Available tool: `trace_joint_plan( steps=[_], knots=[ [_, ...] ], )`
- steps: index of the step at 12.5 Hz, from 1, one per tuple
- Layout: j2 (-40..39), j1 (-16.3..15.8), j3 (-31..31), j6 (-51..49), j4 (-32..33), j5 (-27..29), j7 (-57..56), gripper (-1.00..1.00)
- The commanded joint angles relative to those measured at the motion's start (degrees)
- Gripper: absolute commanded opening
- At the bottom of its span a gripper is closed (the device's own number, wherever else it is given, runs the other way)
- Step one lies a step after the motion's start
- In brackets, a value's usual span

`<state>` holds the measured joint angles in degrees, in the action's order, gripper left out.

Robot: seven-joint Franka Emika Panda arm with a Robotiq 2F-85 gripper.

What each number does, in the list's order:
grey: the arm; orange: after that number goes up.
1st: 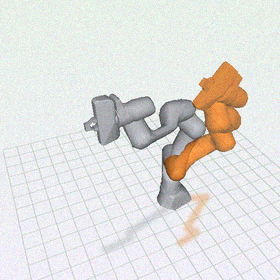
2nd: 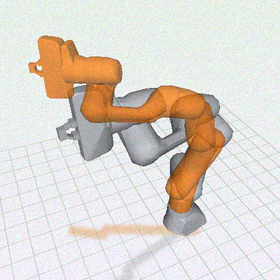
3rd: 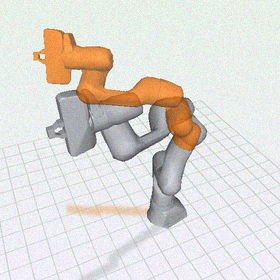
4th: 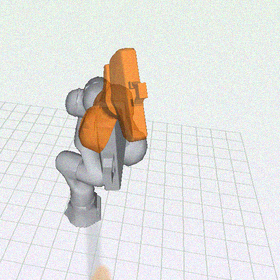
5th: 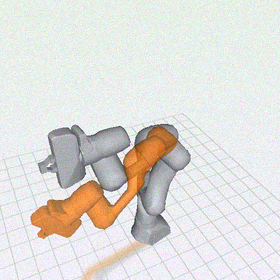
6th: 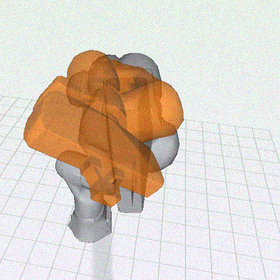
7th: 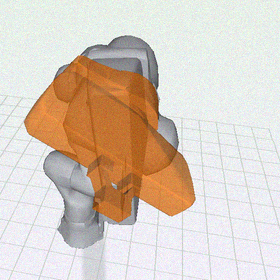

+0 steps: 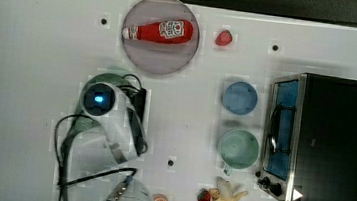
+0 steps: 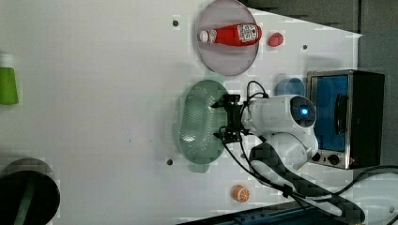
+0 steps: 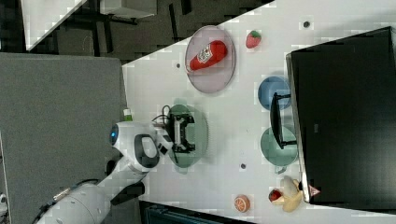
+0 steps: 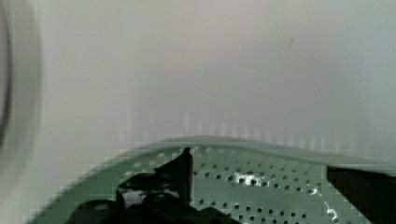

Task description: Drag strainer left to right.

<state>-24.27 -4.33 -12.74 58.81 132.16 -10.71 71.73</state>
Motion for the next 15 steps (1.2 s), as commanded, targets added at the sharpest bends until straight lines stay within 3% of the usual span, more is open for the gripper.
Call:
trace_joint_plan(
  steps=[1, 15],
  knots=[
    [1.76, 2.02, 3.64, 0.08, 1.4, 1.07, -7.75, 1.0],
    [2.69, 3.13, 18.73, 3.46, 4.87, 1.07, -22.3, 1.0]
  ],
)
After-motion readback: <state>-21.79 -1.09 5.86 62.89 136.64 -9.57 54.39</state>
